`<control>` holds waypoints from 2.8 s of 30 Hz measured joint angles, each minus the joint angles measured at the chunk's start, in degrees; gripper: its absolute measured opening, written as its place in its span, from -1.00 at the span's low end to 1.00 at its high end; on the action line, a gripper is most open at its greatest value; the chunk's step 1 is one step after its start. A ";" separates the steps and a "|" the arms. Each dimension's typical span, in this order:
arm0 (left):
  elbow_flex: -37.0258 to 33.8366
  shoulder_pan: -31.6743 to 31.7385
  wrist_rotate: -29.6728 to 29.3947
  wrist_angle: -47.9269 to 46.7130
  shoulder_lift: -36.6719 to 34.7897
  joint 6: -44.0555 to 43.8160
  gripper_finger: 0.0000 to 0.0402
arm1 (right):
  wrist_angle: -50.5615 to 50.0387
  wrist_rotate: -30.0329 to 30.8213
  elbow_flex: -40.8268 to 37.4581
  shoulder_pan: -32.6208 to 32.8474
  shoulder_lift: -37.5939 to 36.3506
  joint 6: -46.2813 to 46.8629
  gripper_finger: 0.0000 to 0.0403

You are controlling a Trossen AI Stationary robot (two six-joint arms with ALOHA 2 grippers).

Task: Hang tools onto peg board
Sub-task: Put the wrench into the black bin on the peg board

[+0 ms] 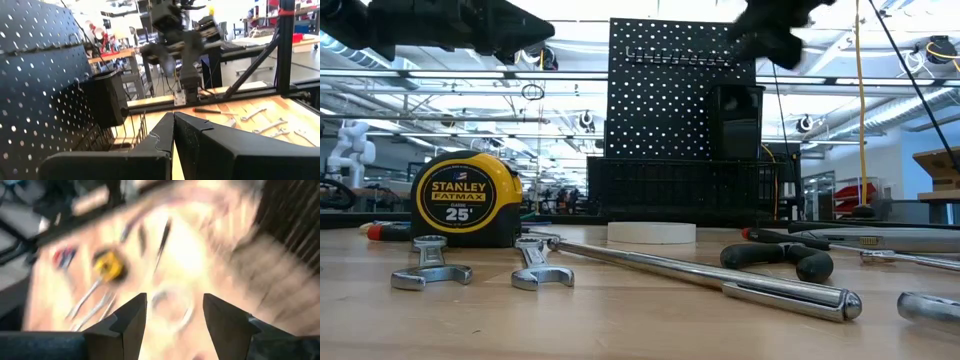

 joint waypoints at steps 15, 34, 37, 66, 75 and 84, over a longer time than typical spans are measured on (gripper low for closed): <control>0.00 -1.05 11.32 -0.65 0.48 -2.95 -0.93 | -11.42 -4.72 -0.02 22.64 7.05 31.33 -0.08; 6.38 -21.16 5.64 4.30 9.83 3.64 -0.15 | -12.54 -13.88 -0.04 34.99 22.38 41.71 -0.08; 9.72 -24.20 5.53 0.28 14.15 7.70 -0.12 | -14.30 -15.21 -0.04 35.51 22.45 44.02 -0.08; 23.06 -27.44 -5.18 -13.13 34.80 1.92 -0.12 | -26.91 -4.19 -2.95 43.29 22.05 50.30 -0.08; 23.04 -27.74 -5.18 4.53 41.16 1.49 -0.12 | -18.91 -5.32 -8.47 44.03 22.07 53.53 -0.08; 23.02 -27.71 -5.18 11.43 44.65 1.51 -0.12 | -19.05 -0.11 -8.52 44.03 22.67 54.46 -0.08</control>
